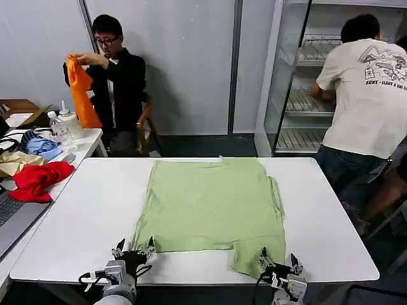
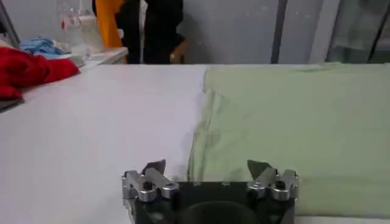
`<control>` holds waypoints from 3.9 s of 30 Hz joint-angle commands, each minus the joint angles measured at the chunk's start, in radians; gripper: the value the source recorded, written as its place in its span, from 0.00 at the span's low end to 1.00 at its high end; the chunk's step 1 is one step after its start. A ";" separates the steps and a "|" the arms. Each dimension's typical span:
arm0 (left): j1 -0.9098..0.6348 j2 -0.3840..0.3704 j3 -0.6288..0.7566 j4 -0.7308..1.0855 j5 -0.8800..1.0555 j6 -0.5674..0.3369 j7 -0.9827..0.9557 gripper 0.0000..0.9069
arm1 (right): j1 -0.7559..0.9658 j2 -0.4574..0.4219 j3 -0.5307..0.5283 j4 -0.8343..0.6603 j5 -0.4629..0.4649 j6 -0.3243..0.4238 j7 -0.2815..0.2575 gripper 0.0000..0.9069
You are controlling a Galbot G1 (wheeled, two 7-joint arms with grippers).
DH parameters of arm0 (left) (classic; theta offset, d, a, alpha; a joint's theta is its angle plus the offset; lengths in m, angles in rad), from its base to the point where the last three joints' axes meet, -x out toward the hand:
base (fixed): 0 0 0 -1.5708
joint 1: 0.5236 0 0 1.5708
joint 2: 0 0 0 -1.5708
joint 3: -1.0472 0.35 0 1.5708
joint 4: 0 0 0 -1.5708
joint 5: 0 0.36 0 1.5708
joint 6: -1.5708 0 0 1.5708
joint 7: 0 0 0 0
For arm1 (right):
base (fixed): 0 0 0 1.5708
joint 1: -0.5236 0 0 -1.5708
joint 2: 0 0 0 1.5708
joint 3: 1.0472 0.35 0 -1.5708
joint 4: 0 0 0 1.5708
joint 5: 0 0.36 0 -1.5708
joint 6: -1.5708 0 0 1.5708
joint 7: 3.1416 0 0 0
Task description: Fold and organize the clothes.
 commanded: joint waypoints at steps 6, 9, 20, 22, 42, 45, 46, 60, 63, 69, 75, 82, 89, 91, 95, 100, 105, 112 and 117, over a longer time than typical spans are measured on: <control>0.004 -0.001 0.008 0.030 0.000 -0.001 0.008 0.02 | -0.003 0.002 0.000 0.005 0.002 0.003 0.001 0.00; 0.002 -0.002 0.006 0.032 -0.002 -0.004 0.003 0.02 | -0.005 0.001 0.000 0.013 0.001 0.005 -0.003 0.00; 0.011 -0.003 0.002 0.026 -0.001 -0.007 0.002 0.02 | -0.011 -0.002 0.000 0.021 0.001 0.011 -0.008 0.00; 0.011 -0.003 0.000 0.024 -0.001 -0.008 0.002 0.02 | -0.012 -0.002 0.001 0.024 0.000 0.012 -0.007 0.00; 0.040 -0.012 -0.027 -0.093 -0.004 -0.014 -0.006 0.02 | -0.086 -0.017 -0.004 0.197 -0.111 0.081 -0.045 0.00; 0.038 -0.012 -0.024 -0.084 -0.003 -0.018 -0.006 0.02 | -0.085 -0.016 -0.003 0.181 -0.121 0.080 -0.034 1.00; 0.038 -0.011 -0.023 -0.079 -0.003 -0.020 -0.006 0.02 | -0.083 -0.014 -0.002 0.172 -0.125 0.078 -0.028 1.00; 0.028 -0.011 -0.016 -0.052 -0.002 -0.022 -0.005 0.02 | -0.046 0.024 -0.008 0.036 0.086 0.028 0.092 1.00; 0.023 -0.010 -0.015 -0.045 -0.002 -0.021 -0.005 0.02 | -0.048 0.027 -0.014 0.046 0.096 0.024 0.090 1.00; 0.016 -0.010 -0.015 -0.040 -0.003 -0.020 -0.004 0.02 | -0.054 0.032 -0.039 0.055 0.107 0.011 0.097 0.84; 0.010 -0.011 -0.010 -0.031 -0.002 -0.021 -0.004 0.02 | -0.040 0.039 -0.077 -0.013 0.100 0.017 0.087 0.00; 0.010 -0.012 -0.008 -0.027 -0.002 -0.025 -0.004 0.02 | -0.016 0.055 -0.129 -0.060 0.057 0.001 0.077 0.00; 0.010 -0.008 -0.013 -0.025 -0.004 -0.027 -0.003 0.02 | -0.003 0.060 -0.135 -0.087 0.041 0.003 0.083 0.00; 0.008 -0.008 -0.013 -0.021 -0.004 -0.027 -0.003 0.02 | -0.003 0.060 -0.132 -0.084 0.040 0.004 0.085 0.00; 0.001 -0.011 -0.010 -0.014 -0.004 -0.027 -0.003 0.02 | -0.008 0.058 -0.122 -0.066 0.004 0.025 0.084 0.00; -0.001 -0.014 -0.010 -0.026 -0.006 -0.028 -0.004 0.02 | -0.035 0.043 -0.101 -0.019 -0.108 0.109 0.053 0.00; 0.005 -0.030 -0.031 -0.117 -0.012 -0.032 -0.003 0.02 | -0.041 0.036 -0.085 0.052 -0.223 0.189 0.030 0.00; -0.027 -0.033 -0.044 -0.146 -0.017 -0.025 -0.003 0.02 | 0.023 0.043 -0.065 0.061 -0.238 0.186 0.034 0.00; -0.036 -0.033 -0.041 -0.121 -0.018 -0.028 -0.002 0.02 | 0.075 0.049 -0.045 0.044 -0.236 0.177 0.028 0.00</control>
